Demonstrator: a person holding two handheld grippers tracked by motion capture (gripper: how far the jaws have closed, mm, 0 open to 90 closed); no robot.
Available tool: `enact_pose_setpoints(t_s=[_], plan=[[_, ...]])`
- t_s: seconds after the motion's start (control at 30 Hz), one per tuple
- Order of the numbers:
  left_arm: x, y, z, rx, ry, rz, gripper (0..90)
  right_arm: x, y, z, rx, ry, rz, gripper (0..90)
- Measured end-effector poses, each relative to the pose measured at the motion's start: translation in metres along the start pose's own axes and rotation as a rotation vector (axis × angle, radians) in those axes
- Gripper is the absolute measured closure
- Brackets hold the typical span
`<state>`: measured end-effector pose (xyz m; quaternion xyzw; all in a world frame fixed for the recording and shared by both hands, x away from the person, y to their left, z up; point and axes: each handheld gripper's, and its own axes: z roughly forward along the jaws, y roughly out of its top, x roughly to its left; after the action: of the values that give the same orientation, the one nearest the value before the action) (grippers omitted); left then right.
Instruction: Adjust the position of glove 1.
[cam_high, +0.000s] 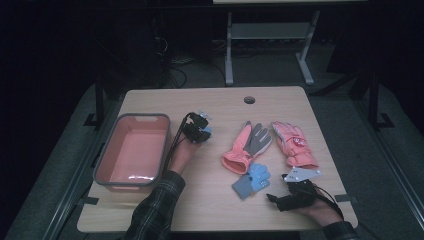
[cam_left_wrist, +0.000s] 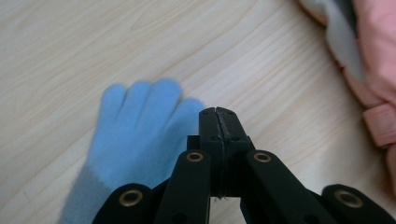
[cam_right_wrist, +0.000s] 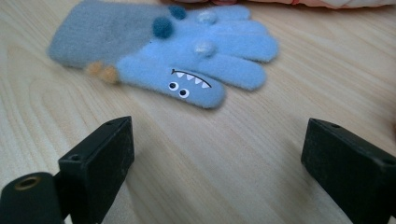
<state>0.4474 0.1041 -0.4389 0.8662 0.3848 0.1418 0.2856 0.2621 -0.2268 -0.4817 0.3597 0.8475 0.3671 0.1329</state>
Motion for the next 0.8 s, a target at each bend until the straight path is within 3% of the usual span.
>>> enact_pose_setpoints(t_s=[0.2,0.4,0.6,0.67,0.8], plan=[[0.003,-0.005,0.011,0.038,0.003,-0.009,89.7,0.0,0.0,0.0,0.0,0.0,0.0,8.7],[0.001,-0.005,0.014,0.025,-0.037,-0.027,89.7,0.0,0.0,0.0,0.0,0.0,0.0,8.8],[-0.02,0.003,0.021,0.02,-0.094,-0.005,89.7,0.0,0.0,0.0,0.0,0.0,0.0,8.8],[-0.034,0.01,0.025,0.023,-0.117,0.029,89.7,0.0,0.0,0.0,-0.001,0.001,0.002,8.8],[-0.04,0.015,0.023,0.003,-0.117,0.056,89.6,0.0,0.0,0.0,-0.001,0.001,0.002,8.8]])
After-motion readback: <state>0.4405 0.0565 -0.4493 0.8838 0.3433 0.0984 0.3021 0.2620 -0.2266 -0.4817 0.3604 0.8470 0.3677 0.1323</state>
